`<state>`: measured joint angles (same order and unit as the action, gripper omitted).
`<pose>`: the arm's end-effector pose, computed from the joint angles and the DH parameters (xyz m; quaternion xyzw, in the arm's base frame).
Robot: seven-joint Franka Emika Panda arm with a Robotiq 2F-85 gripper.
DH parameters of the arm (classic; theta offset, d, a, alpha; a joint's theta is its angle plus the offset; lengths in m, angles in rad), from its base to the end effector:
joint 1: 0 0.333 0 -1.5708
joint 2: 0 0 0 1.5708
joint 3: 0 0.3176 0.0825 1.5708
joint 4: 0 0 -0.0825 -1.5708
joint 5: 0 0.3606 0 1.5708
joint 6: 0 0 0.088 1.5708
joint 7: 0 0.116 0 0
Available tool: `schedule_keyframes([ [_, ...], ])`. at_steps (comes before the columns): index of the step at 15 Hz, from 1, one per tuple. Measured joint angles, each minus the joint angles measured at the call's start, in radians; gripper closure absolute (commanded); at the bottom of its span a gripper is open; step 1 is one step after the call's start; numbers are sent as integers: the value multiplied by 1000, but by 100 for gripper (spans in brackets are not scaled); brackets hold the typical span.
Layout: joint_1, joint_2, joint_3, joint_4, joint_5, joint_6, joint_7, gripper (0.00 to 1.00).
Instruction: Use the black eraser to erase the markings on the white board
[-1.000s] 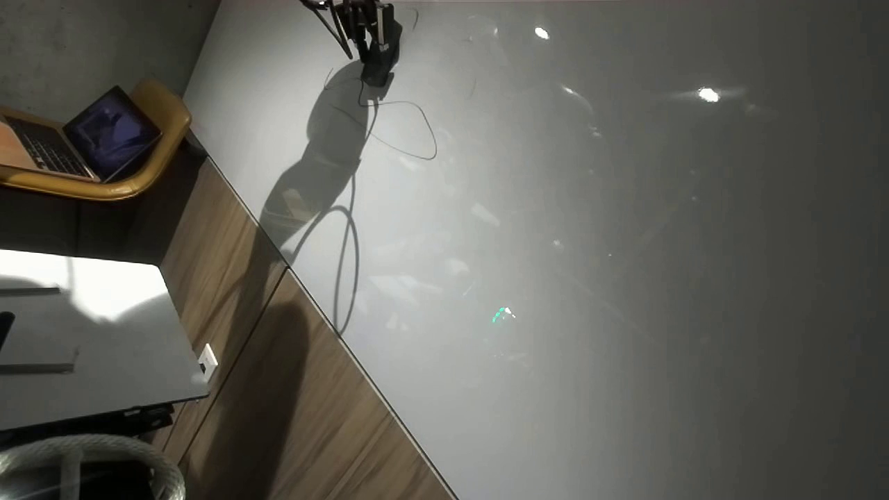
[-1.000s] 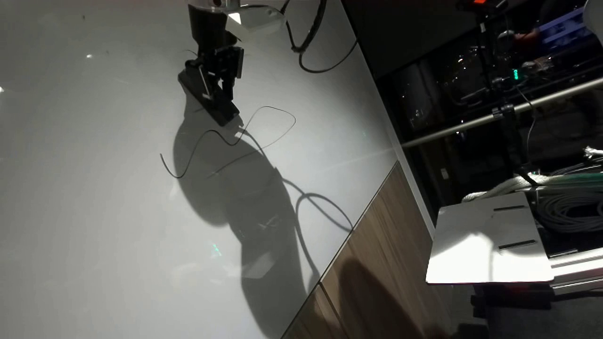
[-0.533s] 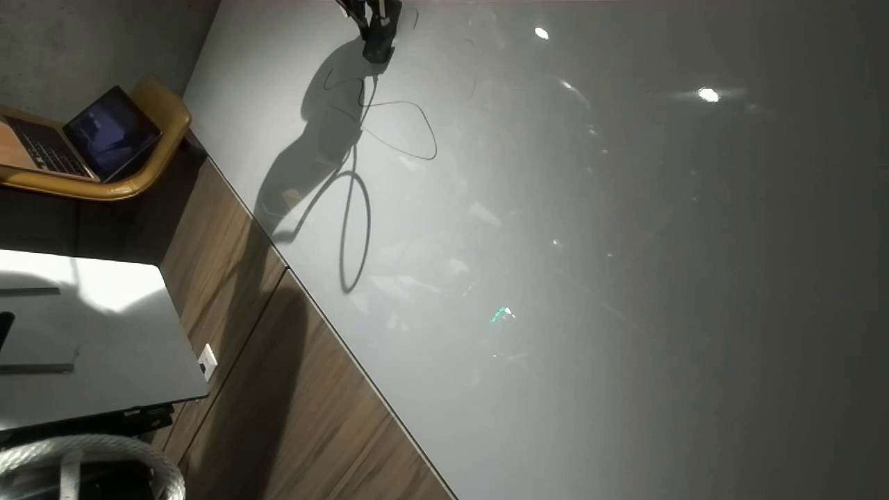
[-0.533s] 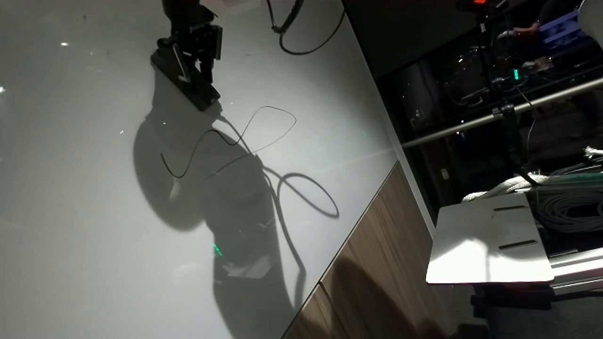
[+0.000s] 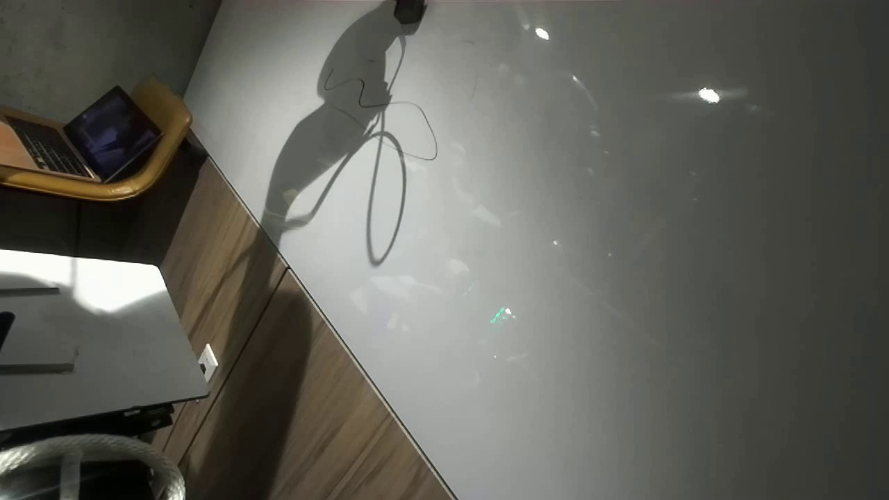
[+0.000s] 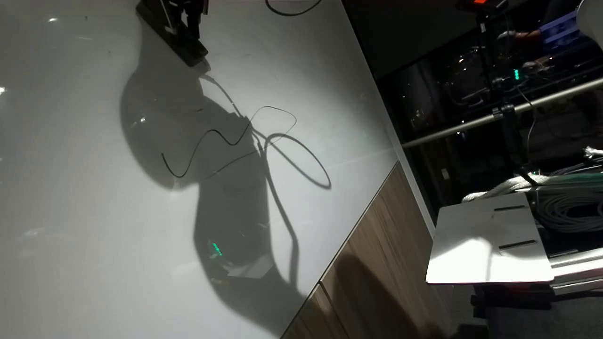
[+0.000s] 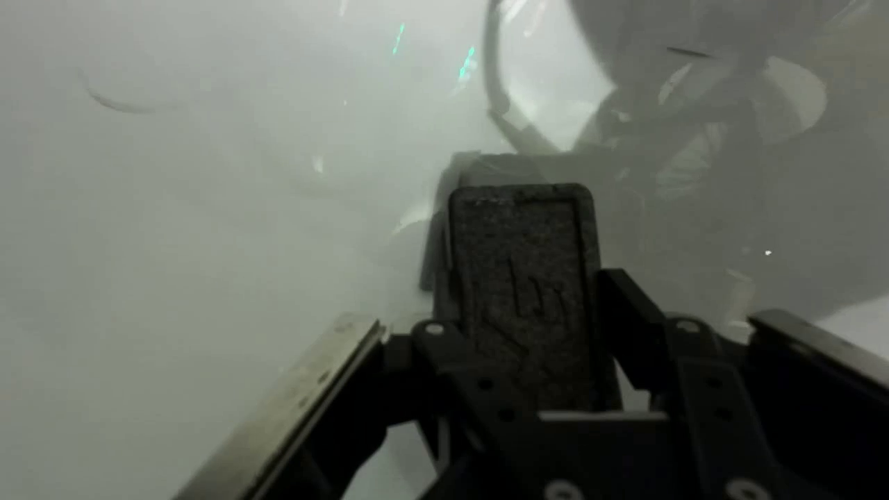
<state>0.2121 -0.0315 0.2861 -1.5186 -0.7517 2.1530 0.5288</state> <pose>0.5106 0.2441 0.7411 0.8790 0.0786 0.4406 0.1644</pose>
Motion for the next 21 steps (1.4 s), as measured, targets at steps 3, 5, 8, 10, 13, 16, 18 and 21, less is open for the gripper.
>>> schedule_keyframes([
  [3, -15, -37, -47, -56, 49, 6, -18, 72],
  [5, -39, -66, -79, -100, 81, 13, -37, 72],
  [8, -84, -109, -122, -173, 117, 44, -64, 72],
  [10, -116, -132, -148, -228, 126, 70, -72, 72],
  [13, -168, -155, -188, -315, 128, 121, -73, 72],
  [16, -215, -159, -222, -387, 128, 172, -73, 72],
  [18, -238, -154, -231, -419, 128, 199, -73, 72],
  [21, -241, -139, -223, -447, 128, 212, -67, 72],
])
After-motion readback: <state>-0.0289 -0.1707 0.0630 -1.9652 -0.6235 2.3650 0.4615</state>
